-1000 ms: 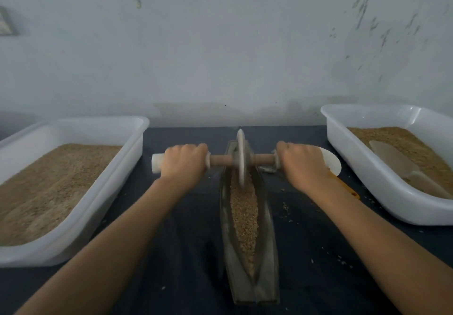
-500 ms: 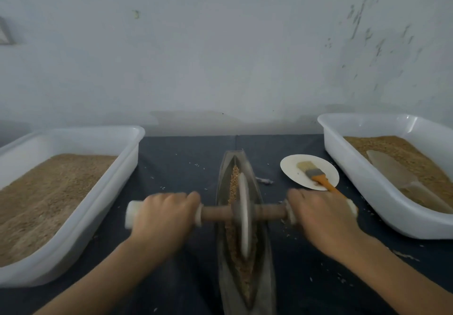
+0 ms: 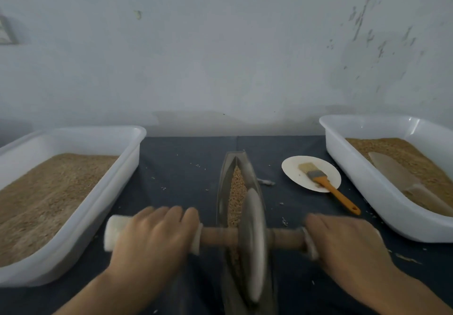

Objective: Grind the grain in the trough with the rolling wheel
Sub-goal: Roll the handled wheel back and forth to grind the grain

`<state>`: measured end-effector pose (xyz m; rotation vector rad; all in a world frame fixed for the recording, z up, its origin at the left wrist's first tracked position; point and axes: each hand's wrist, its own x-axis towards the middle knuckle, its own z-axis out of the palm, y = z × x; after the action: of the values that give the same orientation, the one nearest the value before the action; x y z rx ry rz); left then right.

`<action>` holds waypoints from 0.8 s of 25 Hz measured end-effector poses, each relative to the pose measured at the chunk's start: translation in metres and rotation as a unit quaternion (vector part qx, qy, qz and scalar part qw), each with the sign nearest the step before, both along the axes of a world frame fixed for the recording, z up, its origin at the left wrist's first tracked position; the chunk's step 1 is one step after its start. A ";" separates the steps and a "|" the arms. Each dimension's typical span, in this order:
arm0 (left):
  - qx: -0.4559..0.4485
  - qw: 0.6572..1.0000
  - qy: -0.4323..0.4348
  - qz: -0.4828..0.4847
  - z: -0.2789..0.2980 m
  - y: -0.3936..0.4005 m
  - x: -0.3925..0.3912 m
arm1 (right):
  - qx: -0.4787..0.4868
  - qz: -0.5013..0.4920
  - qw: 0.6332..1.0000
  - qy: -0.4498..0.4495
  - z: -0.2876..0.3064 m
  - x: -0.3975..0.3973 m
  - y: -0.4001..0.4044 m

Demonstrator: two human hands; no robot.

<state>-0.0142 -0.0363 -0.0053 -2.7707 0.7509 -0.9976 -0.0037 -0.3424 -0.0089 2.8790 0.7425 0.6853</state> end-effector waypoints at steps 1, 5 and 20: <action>0.004 1.000 -0.010 -0.016 0.000 0.003 -0.008 | 0.009 0.013 1.000 -0.003 -0.002 -0.005 -0.006; 0.060 0.982 0.126 0.126 0.005 -0.010 0.037 | -0.053 -0.051 0.996 0.041 0.000 0.029 0.003; 0.016 0.993 0.108 0.042 0.003 0.005 0.000 | -0.011 -0.007 1.000 0.027 -0.008 0.007 -0.007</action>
<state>-0.0143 -0.0311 -0.0020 -2.8866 0.6601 -0.6733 0.0029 -0.3494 -0.0167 2.8901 0.7297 0.5974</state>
